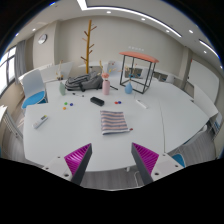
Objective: Fold towel
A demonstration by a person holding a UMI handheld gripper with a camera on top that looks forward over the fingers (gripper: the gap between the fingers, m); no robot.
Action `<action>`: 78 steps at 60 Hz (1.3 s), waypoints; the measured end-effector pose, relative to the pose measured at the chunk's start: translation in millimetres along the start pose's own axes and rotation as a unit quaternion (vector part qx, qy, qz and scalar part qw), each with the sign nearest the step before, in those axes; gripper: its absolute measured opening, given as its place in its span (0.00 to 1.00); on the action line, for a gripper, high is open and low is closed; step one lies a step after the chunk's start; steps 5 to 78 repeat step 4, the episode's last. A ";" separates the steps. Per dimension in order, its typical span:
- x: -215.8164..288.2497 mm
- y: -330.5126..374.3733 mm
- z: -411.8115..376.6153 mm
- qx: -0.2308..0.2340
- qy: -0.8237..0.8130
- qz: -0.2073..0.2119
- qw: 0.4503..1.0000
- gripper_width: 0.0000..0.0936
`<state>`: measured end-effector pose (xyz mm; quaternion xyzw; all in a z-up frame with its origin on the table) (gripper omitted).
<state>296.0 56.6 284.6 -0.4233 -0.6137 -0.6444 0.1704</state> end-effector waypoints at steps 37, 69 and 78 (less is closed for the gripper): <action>-5.7 -1.3 -4.6 0.001 0.001 -0.009 1.000 0.91; -5.7 -1.3 -4.6 0.001 0.001 -0.009 1.000 0.91; -5.7 -1.3 -4.6 0.001 0.001 -0.009 1.000 0.91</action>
Point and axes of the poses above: the point between the fingertips, and its own axes, seen from behind it with the camera up: z to the right, x up, y backward, against the way the camera looks, the point moved 8 cm from there along y, backward, against the way the camera looks, and after that the axes turned 15 degrees about -y, right-handed, at the moved point
